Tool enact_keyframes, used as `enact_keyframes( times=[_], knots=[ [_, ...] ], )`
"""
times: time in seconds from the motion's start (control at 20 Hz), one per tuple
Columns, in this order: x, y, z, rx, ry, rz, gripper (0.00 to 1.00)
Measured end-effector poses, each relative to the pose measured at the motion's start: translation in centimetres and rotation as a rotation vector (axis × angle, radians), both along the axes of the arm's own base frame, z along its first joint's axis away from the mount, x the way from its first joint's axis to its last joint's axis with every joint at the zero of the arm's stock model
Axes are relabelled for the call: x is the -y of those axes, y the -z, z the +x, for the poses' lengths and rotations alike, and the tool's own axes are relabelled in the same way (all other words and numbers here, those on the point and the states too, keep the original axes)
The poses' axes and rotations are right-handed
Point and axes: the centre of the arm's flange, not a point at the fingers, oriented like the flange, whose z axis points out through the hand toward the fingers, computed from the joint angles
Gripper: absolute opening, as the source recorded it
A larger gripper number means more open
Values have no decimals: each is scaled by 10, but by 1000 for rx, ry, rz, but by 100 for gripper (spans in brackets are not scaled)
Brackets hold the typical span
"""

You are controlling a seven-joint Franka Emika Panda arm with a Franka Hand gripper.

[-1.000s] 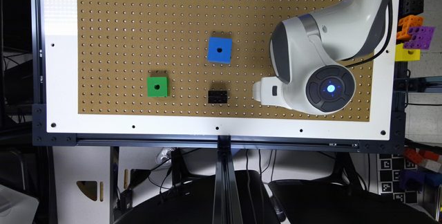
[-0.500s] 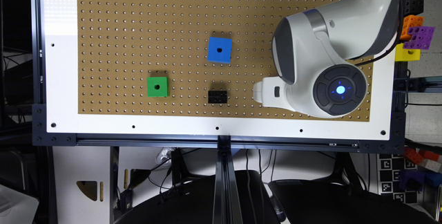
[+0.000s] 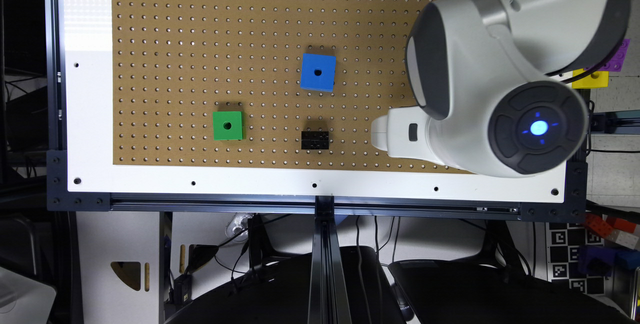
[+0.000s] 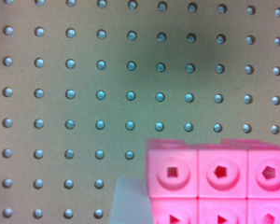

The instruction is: Pick up pink block.

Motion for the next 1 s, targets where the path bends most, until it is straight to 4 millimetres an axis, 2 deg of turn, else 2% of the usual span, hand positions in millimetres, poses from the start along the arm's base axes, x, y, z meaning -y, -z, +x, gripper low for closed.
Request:
enact_keyframes(
  times=[0.25,0.7,1.0],
  knots=[
    [0,-15,-1,3,-1,-2,0],
    [0,-17,-1,5,0,-2,0],
    [1,-36,-3,11,-1,-4,0]
  ],
)
